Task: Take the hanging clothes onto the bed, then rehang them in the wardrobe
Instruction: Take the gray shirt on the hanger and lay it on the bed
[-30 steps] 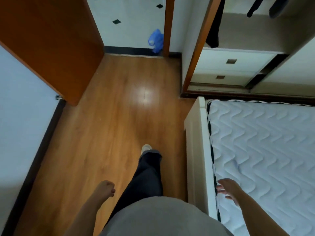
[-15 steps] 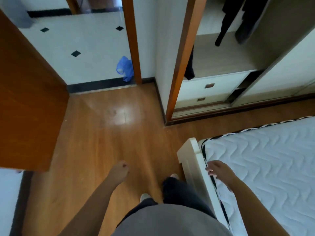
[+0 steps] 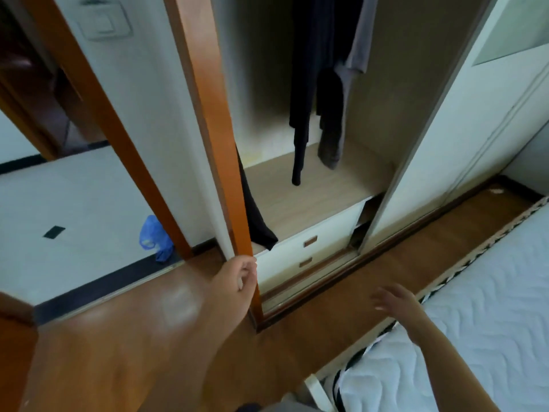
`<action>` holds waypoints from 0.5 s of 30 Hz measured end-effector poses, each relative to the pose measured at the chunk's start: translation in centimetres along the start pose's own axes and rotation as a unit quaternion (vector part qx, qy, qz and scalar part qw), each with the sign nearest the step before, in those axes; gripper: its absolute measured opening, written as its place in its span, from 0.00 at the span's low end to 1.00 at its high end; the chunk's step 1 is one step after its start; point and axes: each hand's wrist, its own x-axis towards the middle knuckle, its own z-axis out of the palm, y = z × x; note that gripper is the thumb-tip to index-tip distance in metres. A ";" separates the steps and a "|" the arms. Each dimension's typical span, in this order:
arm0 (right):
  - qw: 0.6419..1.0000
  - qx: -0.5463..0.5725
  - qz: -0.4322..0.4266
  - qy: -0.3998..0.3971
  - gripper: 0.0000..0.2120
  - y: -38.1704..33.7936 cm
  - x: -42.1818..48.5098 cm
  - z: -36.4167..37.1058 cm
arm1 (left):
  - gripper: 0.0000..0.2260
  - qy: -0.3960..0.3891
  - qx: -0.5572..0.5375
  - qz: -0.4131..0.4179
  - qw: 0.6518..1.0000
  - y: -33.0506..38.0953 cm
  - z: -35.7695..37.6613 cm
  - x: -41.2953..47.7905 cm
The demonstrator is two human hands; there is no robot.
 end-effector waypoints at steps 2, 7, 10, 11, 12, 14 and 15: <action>0.999 0.002 -0.050 -0.005 0.09 -4.1 1.7 0.6 | 0.11 0.041 -0.005 0.061 0.997 1.5 -1.4 2.7; 0.985 0.009 -0.168 -0.031 0.08 -13.5 3.9 2.1 | 0.14 0.135 0.024 0.238 0.961 5.9 -6.2 9.0; 0.974 0.022 -0.225 -0.005 0.08 -18.7 4.2 2.1 | 0.13 0.174 0.019 0.332 0.927 9.5 -8.0 11.9; 0.969 0.025 -0.246 0.008 0.07 -20.3 4.2 2.0 | 0.12 0.176 0.014 0.351 0.919 10.6 -8.3 12.8; 0.964 0.030 -0.264 0.021 0.06 -21.8 4.1 1.7 | 0.12 0.177 0.009 0.366 0.914 11.5 -8.6 13.9; 0.952 0.041 -0.300 0.050 0.06 -24.5 3.9 1.2 | 0.12 0.177 0.001 0.387 0.905 12.8 -9.0 16.1; 0.945 0.049 -0.317 0.068 0.07 -25.6 3.9 0.8 | 0.13 0.179 -0.003 0.398 0.900 13.3 -9.1 17.2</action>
